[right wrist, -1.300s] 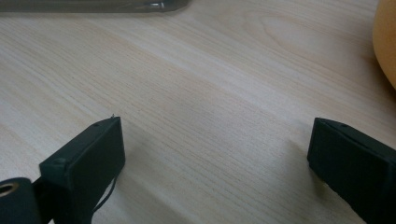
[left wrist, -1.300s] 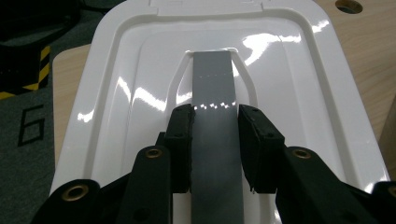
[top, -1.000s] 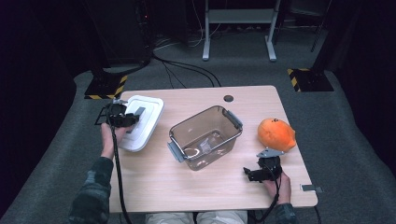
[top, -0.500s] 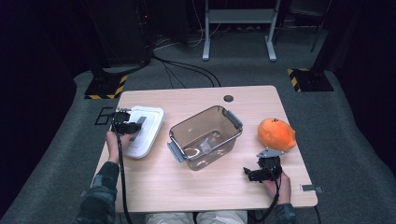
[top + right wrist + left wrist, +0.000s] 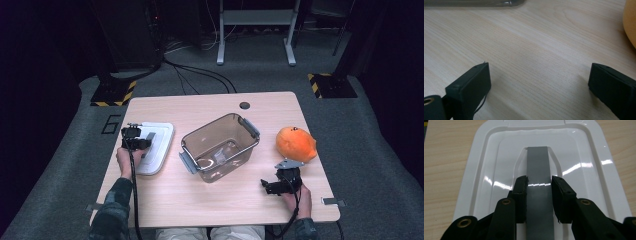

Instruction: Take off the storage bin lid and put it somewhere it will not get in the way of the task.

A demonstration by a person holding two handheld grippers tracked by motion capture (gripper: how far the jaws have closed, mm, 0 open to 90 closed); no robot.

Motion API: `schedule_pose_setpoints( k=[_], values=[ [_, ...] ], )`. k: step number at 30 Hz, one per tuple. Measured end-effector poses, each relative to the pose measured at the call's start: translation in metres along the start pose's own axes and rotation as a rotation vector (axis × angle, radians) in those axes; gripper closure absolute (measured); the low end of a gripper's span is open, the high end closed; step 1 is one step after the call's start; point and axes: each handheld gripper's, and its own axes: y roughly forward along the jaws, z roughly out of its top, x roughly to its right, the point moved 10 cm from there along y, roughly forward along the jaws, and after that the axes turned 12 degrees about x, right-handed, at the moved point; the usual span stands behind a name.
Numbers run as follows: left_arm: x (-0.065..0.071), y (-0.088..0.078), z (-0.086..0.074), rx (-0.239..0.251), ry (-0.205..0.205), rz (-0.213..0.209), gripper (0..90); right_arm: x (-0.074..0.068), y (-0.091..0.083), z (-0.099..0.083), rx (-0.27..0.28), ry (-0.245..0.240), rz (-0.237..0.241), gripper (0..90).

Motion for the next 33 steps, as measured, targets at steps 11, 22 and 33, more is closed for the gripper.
schedule_pose_setpoints(
  k=[11,22,33],
  values=[
    [0.004,0.004,-0.007,-0.003,0.049,0.011,52.8,0.0,0.0,0.0,0.0,0.0,0.0,3.7],
    [0.02,-0.024,0.003,0.062,0.114,-0.054,16.0,0.0,0.0,0.0,0.0,-0.001,0.0,3.7],
    [0.052,-0.058,-0.01,0.097,0.208,-0.153,6.8,0.0,0.0,0.0,-0.001,0.0,0.0,3.7]
  ],
)
